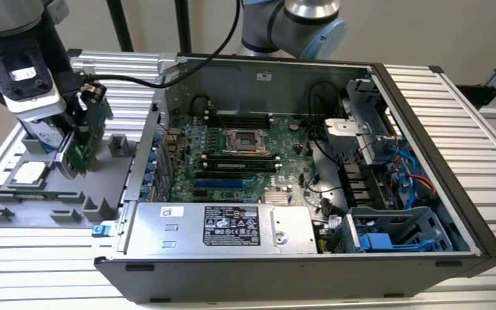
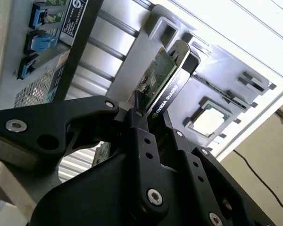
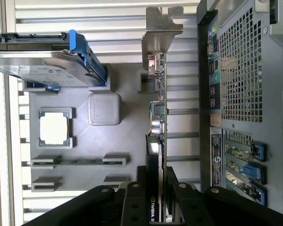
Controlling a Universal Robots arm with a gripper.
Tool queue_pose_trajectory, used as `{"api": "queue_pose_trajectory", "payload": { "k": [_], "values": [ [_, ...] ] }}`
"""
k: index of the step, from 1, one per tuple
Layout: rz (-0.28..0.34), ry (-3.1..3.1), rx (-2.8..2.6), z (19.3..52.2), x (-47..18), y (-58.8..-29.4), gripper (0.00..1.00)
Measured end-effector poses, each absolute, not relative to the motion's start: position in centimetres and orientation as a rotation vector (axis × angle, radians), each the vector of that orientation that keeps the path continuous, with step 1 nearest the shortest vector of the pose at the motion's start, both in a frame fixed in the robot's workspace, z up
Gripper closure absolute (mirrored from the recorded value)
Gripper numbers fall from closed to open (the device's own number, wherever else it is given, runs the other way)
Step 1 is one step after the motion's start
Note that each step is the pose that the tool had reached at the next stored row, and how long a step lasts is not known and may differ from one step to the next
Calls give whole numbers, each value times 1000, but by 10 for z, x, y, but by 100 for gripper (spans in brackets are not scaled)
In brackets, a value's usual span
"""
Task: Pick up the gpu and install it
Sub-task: 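Pick up the gpu and move the gpu toward the slot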
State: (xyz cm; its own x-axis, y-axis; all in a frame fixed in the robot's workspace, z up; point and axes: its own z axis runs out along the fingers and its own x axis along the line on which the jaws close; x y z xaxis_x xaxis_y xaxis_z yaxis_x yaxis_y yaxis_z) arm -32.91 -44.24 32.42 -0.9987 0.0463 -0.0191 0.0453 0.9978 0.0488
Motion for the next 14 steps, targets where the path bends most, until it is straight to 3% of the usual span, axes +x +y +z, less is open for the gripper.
{"api": "queue_pose_trajectory", "payload": {
  "k": [14],
  "values": [
    [75, 3120, 72, 337, -329, -442, 100]
  ]
}}
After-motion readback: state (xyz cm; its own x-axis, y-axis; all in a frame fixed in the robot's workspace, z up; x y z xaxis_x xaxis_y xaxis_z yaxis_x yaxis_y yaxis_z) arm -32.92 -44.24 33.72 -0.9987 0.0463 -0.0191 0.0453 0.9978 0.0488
